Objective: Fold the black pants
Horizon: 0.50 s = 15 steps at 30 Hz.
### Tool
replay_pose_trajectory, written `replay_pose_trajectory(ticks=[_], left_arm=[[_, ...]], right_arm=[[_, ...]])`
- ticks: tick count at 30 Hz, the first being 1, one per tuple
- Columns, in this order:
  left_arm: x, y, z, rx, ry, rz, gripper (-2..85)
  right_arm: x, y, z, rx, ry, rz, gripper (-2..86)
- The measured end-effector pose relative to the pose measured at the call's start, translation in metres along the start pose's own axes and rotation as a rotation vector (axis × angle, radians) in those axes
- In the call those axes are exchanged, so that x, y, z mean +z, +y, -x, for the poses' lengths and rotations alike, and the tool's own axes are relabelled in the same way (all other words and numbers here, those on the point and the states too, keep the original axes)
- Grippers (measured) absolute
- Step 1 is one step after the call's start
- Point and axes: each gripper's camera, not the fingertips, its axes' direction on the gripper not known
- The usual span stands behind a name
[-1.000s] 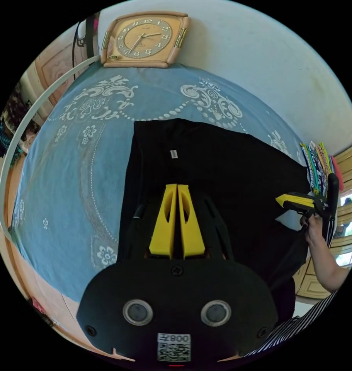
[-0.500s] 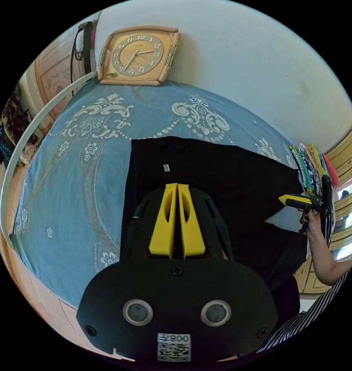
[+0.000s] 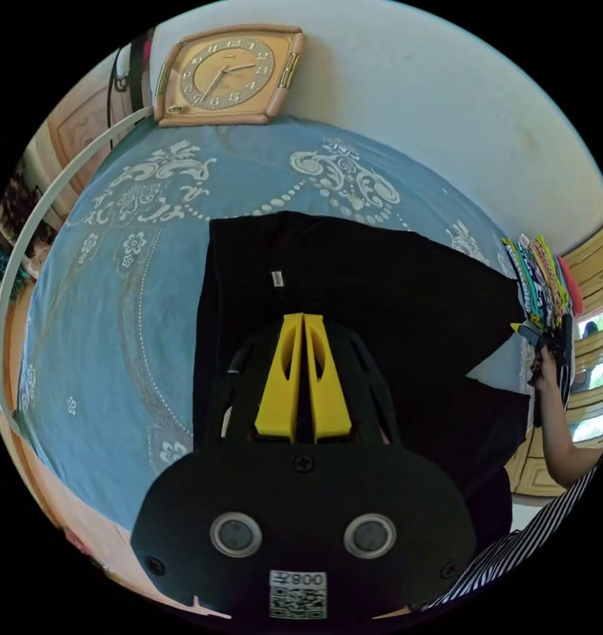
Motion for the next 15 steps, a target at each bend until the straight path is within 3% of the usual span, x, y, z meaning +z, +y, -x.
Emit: replay_pose_trajectory(ticks=[2, 7, 11, 15], left_arm=[[0.0, -0.003, -0.002, -0.054, 0.029, -0.034, 0.2], [0.006, -0.012, -0.019, -0.021, -0.006, -0.023, 0.2], [0.01, -0.02, -0.021, -0.07, 0.071, -0.013, 0.2], [0.004, -0.023, -0.034, -0.056, 0.083, -0.061, 0.3]], right_arm=[[-0.016, 0.0, -0.013, 0.037, -0.052, -0.016, 0.1], [-0.053, 0.002, -0.033, 0.033, 0.081, -0.059, 0.1], [-0.072, 0.001, -0.061, 0.084, -0.028, -0.041, 0.1], [-0.095, 0.003, -0.055, 0.017, 0.062, -0.04, 0.1]])
